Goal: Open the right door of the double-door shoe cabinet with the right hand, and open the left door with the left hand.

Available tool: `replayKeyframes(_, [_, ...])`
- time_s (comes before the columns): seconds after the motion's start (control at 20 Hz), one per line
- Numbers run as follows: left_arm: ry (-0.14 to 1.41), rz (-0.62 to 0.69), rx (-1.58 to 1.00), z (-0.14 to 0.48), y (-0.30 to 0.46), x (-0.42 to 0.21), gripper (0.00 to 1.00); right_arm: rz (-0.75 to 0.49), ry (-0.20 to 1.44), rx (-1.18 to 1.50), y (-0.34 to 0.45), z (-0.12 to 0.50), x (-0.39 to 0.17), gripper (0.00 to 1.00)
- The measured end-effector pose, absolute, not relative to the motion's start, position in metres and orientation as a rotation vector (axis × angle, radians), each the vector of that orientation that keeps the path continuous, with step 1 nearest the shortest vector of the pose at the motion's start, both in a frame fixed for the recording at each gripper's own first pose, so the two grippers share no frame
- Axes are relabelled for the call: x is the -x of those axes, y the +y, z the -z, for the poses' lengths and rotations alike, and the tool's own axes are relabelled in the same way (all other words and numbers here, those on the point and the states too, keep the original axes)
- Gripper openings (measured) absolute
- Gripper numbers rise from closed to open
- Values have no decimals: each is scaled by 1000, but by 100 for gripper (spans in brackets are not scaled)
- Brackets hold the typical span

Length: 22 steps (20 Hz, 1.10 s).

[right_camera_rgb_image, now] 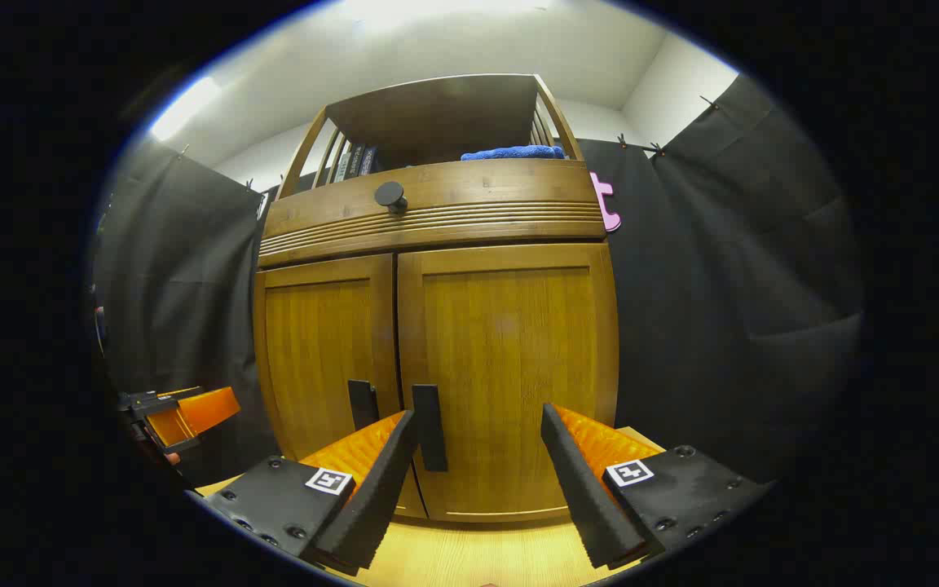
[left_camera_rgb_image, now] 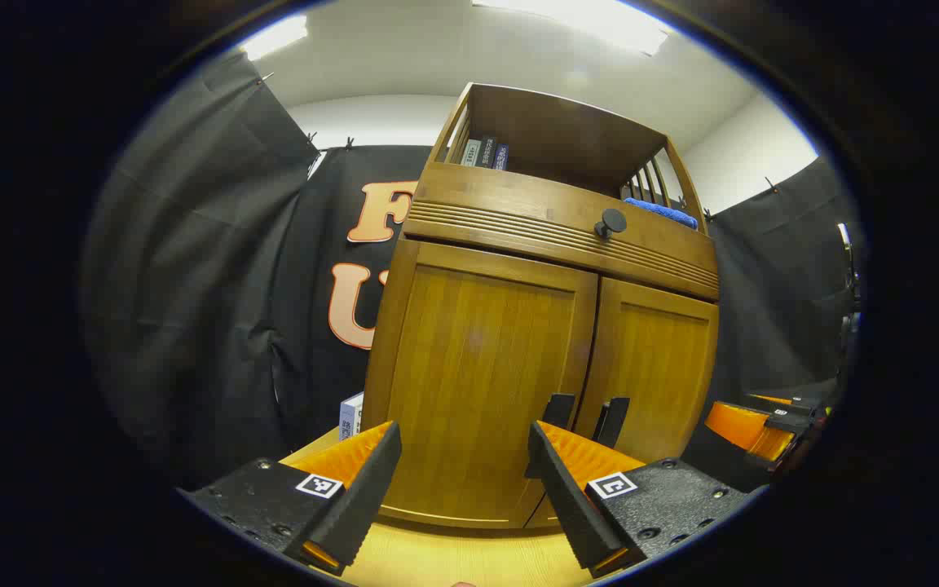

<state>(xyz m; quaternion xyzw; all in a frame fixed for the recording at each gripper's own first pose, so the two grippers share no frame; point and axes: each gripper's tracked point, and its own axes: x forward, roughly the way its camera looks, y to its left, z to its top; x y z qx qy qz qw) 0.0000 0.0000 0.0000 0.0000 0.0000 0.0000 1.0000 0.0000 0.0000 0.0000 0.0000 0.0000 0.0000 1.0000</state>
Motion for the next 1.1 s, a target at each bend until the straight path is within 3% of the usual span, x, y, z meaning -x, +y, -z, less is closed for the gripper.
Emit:
replayKeyframes(0.45, [-12, 40, -5, -4, -11, -4, 95, 13, -10, -19, -3, 0, -3, 89])
replayKeyframes(0.5, [-8, 38, -8, -3, -10, -4, 92, 9, -10, -20, -2, 1, -3, 89])
replayKeyframes(0.55, [-8, 37, -9, -3, -9, -4, 91, 4, -8, -24, -1, 2, -2, 98])
replayKeyframes(0.9, [-16, 24, -12, -5, -7, -2, 94, -9, -8, -17, 1, 1, -2, 98])
replayKeyframes(0.95, [-16, 17, -10, -5, -6, -1, 91, -18, -7, -22, 3, 2, -2, 93])
replayKeyframes(1.05, [-23, 0, -10, -6, -2, 2, 91, -37, -11, -29, 5, 2, -4, 100])
replayKeyframes(1.1, [-25, -7, -14, -6, -1, 5, 91, -42, -4, -28, 6, 4, -5, 98])
